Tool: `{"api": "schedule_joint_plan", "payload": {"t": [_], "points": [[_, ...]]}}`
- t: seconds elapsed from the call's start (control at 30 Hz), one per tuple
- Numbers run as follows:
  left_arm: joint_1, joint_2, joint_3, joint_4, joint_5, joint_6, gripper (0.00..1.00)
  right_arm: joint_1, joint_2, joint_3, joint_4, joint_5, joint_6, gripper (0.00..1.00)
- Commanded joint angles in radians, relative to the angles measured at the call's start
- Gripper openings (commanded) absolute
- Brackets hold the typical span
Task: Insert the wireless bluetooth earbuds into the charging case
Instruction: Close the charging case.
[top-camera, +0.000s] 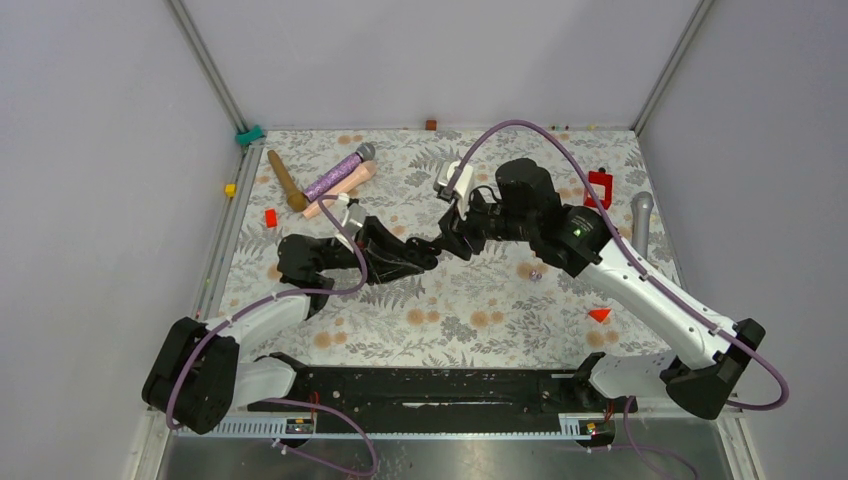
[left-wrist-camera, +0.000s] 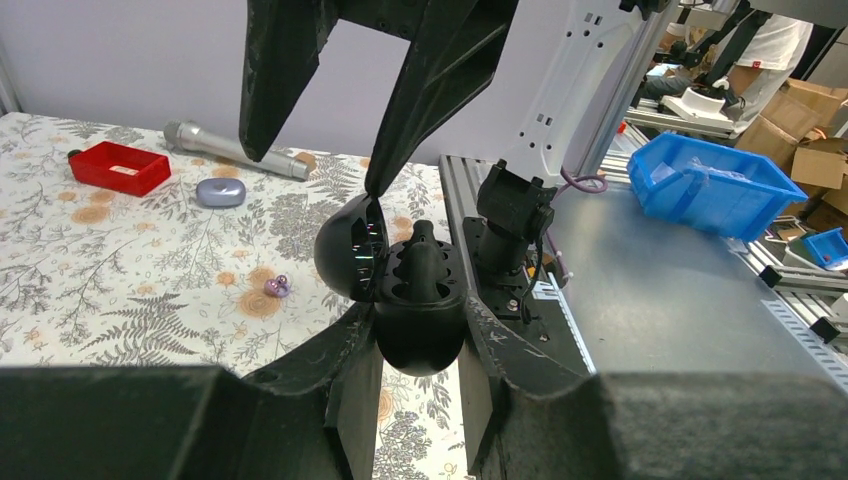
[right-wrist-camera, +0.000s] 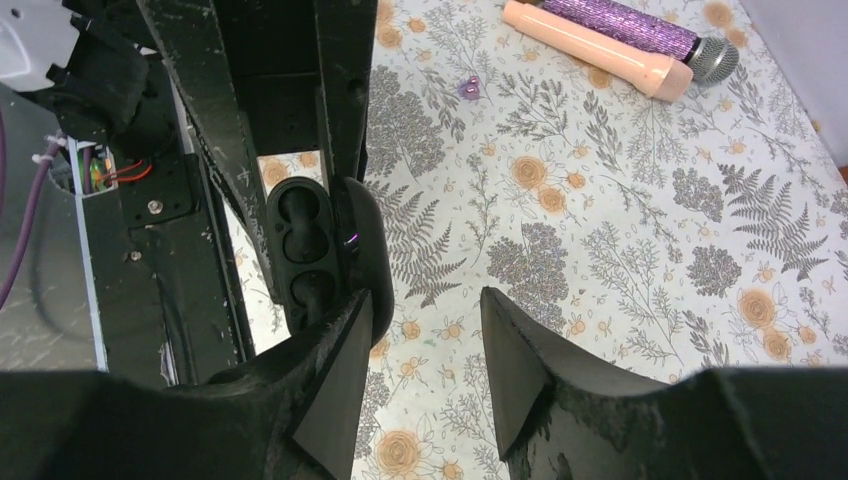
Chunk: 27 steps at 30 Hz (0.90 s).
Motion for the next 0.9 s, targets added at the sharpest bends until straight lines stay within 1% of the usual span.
{"api": "schedule_joint_plan", "payload": {"t": [0.0,0.1,0.2,0.23,0.43,0.7,0.87], "points": [[-0.004,-0.009,0.038,0.086,0.009,-0.006,0.00,-0.005,0.011,-0.008,0.078,0.048,0.040,0.52],[-0.004,-0.009,0.038,0.086,0.008,-0.007,0.00,-0.005,0.008,-0.009,0.068,0.021,0.028,0.52],[-0.004,-0.010,0.037,0.088,0.007,-0.006,0.00,-0.005,0.007,-0.005,0.037,-0.061,0.006,0.51],[-0.004,-0.009,0.037,0.088,0.007,-0.006,0.00,-0.005,0.003,-0.008,0.043,-0.068,0.010,0.51],[-0.004,-0.006,0.037,0.089,0.008,-0.005,0.00,-0.007,-0.018,-0.007,0.080,0.096,0.025,0.51],[-0.004,-0.004,0.037,0.096,0.010,-0.011,0.00,-0.018,-0.008,-0.025,0.112,0.147,0.042,0.51],[-0.004,-0.005,0.038,0.095,0.007,-0.010,0.00,-0.018,0.016,-0.024,0.098,0.100,0.038,0.51]]}}
